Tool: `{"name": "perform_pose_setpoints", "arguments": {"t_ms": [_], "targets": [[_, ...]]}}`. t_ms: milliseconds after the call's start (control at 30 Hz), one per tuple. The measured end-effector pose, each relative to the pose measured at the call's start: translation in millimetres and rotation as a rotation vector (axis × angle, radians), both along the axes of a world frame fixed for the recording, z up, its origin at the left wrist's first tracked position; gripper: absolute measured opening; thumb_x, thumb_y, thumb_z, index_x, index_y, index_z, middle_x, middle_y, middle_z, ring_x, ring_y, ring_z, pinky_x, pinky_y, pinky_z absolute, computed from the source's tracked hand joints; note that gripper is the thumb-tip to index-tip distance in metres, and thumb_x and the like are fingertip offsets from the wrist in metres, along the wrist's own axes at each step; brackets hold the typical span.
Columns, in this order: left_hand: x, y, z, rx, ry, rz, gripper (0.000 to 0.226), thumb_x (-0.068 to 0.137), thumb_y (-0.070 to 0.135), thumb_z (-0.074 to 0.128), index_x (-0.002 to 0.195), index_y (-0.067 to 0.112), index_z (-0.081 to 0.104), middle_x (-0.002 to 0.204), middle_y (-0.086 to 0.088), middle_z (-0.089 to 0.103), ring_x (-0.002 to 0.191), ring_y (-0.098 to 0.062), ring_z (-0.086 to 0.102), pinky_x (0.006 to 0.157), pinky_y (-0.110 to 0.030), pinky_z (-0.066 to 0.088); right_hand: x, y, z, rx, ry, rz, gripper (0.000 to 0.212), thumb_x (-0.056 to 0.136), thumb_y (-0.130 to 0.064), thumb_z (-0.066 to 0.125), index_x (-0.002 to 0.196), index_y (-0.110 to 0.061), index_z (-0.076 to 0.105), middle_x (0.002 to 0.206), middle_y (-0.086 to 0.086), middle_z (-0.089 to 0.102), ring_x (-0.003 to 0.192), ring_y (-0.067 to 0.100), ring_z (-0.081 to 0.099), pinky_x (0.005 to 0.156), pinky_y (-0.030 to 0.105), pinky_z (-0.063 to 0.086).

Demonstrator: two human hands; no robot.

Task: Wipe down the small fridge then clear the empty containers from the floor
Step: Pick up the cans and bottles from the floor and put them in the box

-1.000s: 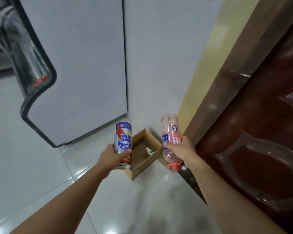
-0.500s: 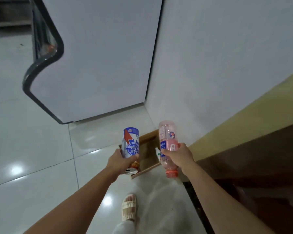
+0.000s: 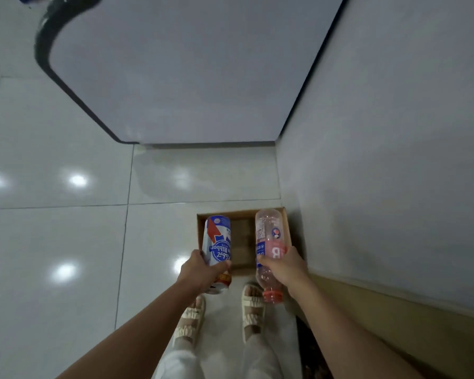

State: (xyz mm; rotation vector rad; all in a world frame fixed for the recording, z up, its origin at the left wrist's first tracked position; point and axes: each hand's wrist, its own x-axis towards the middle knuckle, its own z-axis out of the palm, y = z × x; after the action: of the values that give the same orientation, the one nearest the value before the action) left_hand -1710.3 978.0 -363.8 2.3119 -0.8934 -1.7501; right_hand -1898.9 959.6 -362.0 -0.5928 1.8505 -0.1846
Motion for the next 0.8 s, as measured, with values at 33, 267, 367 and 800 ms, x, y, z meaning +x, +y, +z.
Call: {"name": "perform_pose_setpoints", "arguments": {"t_ms": [33,267,367,800], "targets": [[-6,-2,-13,0.018,-0.004,0.021,0.058,0.075,0.043,0.073,0.115,0.015,0.041,0.102,-0.001,0.054,0.088,-0.018,0.059,0.075,-0.034,0.055,-3,-4,-14,0.016,-0.001,0.015,0.044,0.071,-0.027,0.079,0.100,-0.023,0.046,0.083,-0.006,0.057,0.067,0.007,0.056,0.053,0.021,0.041],[-36,-17,-130,0.085,0.022,0.125,0.060,0.075,0.043,0.072,0.118,0.016,0.041,0.098,0.001,0.055,0.077,-0.011,0.059,0.065,-0.028,0.054,-17,-28,-133,0.144,-0.018,0.061,0.062,0.074,-0.026,0.077,0.126,-0.011,0.046,0.114,0.012,0.062,0.093,0.027,0.063,0.087,0.042,0.052],[-38,-24,-192,0.114,-0.008,0.132,0.063,0.076,0.043,0.072,0.122,0.014,0.039,0.104,-0.002,0.056,0.089,-0.019,0.061,0.074,-0.034,0.056,-21,-36,-194,0.186,-0.038,0.096,0.061,0.075,-0.027,0.076,0.126,-0.012,0.045,0.113,0.012,0.062,0.092,0.027,0.063,0.089,0.044,0.051],[-70,-39,-419,0.163,-0.129,0.057,0.074,0.076,0.041,0.072,0.133,0.012,0.035,0.127,-0.011,0.055,0.110,-0.028,0.057,0.080,-0.032,0.047,-24,-54,-425,0.173,0.030,0.162,0.079,0.074,-0.028,0.076,0.138,-0.016,0.029,0.129,0.012,0.050,0.114,0.032,0.053,0.095,0.047,0.047]]}}
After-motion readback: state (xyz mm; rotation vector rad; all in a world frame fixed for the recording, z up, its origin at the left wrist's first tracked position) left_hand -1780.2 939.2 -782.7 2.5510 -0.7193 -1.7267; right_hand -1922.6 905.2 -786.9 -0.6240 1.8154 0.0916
